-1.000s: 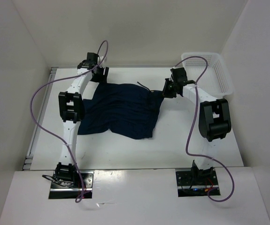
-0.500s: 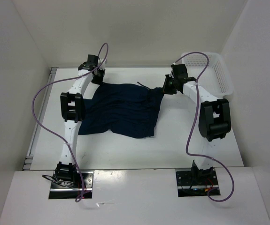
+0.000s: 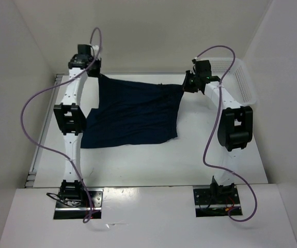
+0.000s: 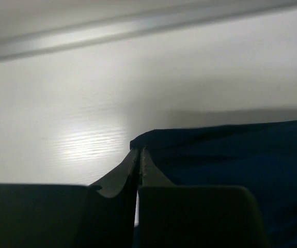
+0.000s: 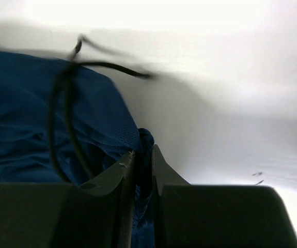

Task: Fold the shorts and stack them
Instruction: Flatten the shorts out, then fold the shorts

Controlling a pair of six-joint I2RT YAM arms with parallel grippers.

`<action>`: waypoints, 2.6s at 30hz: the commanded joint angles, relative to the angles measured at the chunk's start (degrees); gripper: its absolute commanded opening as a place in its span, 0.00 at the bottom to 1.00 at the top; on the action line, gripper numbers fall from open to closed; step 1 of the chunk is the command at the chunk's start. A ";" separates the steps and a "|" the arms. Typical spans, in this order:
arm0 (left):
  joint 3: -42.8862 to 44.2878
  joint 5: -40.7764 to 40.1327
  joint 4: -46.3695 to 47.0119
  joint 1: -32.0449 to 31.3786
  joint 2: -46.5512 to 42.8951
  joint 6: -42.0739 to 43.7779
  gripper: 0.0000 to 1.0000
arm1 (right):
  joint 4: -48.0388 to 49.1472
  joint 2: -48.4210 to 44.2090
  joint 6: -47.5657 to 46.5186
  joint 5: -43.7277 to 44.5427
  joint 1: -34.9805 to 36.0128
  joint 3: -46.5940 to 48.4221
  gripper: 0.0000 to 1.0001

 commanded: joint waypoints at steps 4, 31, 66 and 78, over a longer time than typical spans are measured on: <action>6.70 -3.05 -4.74 3.02 -15.27 0.16 0.00 | 1.77 -2.02 -4.15 -0.75 -0.89 1.41 0.00; -72.58 -4.11 -0.53 7.50 -57.28 0.16 0.00 | 3.63 -28.47 -5.84 0.92 9.65 -31.30 0.02; -97.89 -9.91 8.25 12.42 -60.54 0.16 0.00 | -15.40 -31.73 -1.01 -7.00 19.24 -31.65 0.35; -98.42 -10.00 9.48 12.42 -59.40 0.16 0.00 | -5.53 -32.18 22.29 -3.11 15.10 -40.79 0.53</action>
